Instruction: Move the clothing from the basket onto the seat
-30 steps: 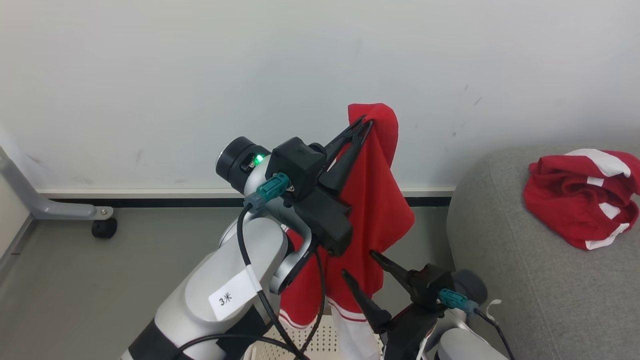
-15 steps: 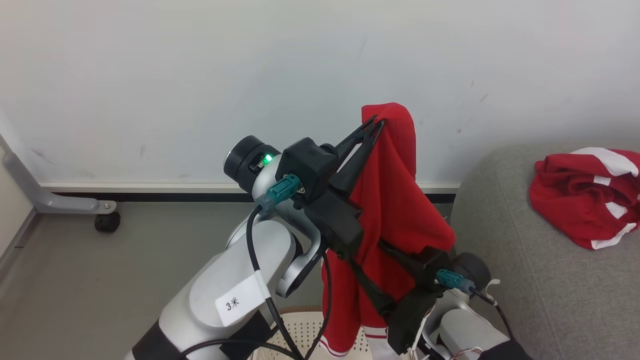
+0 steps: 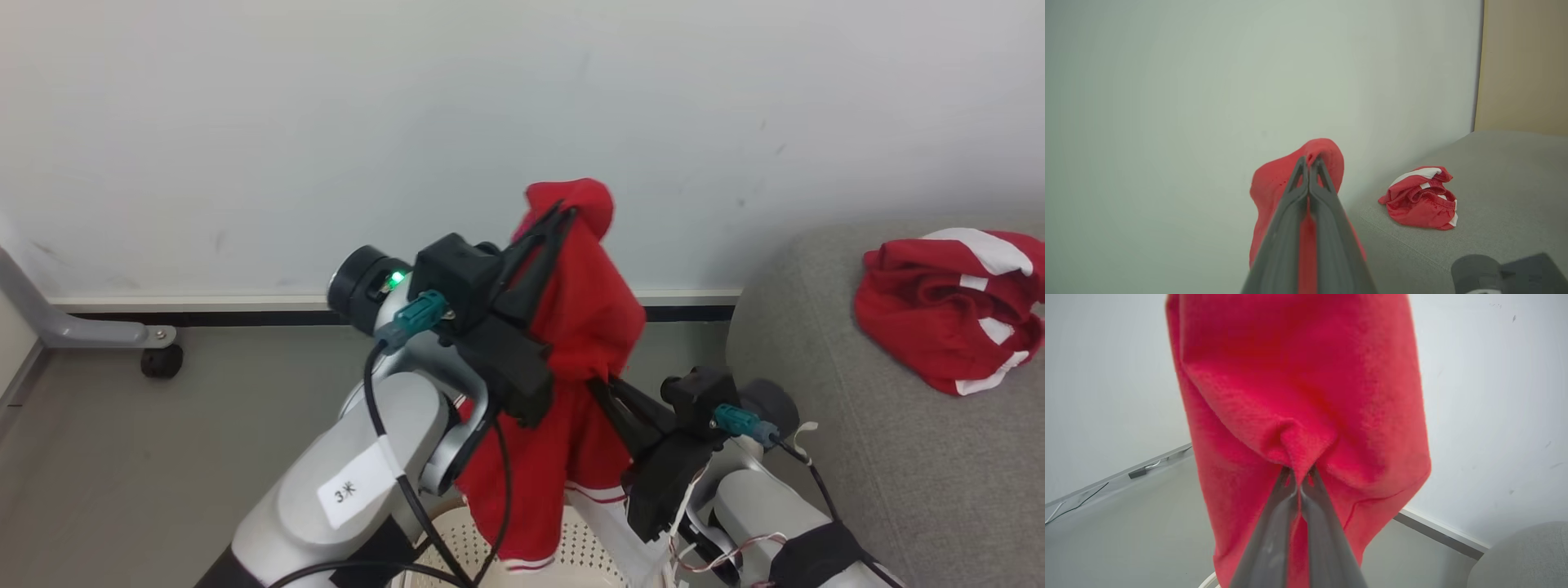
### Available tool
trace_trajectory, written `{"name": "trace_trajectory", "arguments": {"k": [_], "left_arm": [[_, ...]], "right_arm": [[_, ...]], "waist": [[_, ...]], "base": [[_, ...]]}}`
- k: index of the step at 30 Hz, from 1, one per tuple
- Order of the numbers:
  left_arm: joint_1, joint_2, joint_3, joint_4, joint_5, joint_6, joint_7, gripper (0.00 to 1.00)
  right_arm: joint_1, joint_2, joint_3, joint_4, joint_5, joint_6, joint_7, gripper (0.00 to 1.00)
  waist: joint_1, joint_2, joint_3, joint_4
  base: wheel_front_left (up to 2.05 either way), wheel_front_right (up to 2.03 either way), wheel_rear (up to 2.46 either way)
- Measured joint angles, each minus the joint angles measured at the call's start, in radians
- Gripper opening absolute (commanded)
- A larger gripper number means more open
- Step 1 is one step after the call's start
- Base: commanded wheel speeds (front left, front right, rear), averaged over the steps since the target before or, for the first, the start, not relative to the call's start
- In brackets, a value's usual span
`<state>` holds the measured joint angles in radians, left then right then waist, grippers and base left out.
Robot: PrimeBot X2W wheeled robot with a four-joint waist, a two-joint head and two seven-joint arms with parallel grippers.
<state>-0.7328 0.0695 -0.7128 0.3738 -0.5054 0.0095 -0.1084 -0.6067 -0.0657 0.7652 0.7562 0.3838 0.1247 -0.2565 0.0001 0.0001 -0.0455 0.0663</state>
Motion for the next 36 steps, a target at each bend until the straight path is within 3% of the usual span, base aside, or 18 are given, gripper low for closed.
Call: {"name": "trace_trajectory", "arguments": {"k": [4, 5, 6, 7, 20, 36], "left_arm": [[0.029, 0.024, 0.025, 0.013, -0.008, 0.009, -0.006, 0.00], [0.037, 0.029, 0.030, 0.016, -0.014, 0.010, -0.009, 0.09], [0.056, 0.038, 0.039, 0.025, -0.033, 0.017, -0.016, 0.91], [0.067, 0.042, 0.045, 0.030, -0.039, 0.017, -0.021, 1.00], [0.197, 0.073, 0.062, 0.042, -0.061, 0.025, -0.079, 1.00], [0.306, 0.043, 0.016, -0.006, -0.065, 0.006, -0.113, 1.00]], "right_arm": [[-0.018, -0.002, -0.018, -0.024, 0.013, 0.000, 0.000, 0.00], [-0.021, -0.004, -0.025, -0.032, 0.014, 0.000, 0.000, 0.00], [-0.027, -0.014, -0.037, -0.044, 0.018, 0.000, 0.000, 0.00], [-0.030, -0.023, -0.041, -0.049, 0.018, 0.000, 0.000, 0.00], [-0.059, -0.161, -0.101, -0.134, 0.001, 0.000, 0.000, 0.00], [-0.058, -0.303, -0.147, -0.286, -0.040, -0.022, 0.000, 0.00]], "waist": [[0.0000, 0.0000, 0.002, -0.021], [0.0000, 0.0000, 0.003, -0.027], [0.0000, 0.0000, 0.004, -0.041], [0.0000, 0.0000, 0.004, -0.048], [0.0000, 0.0000, 0.004, -0.173], [-0.0001, 0.0000, 0.002, -0.370]], "base": [[0.00, 0.00, 0.00], [0.00, 0.00, 0.00], [0.00, 0.00, 0.00], [0.00, 0.00, 0.00], [0.00, 0.00, 0.00], [0.00, 0.00, 0.00]]}}
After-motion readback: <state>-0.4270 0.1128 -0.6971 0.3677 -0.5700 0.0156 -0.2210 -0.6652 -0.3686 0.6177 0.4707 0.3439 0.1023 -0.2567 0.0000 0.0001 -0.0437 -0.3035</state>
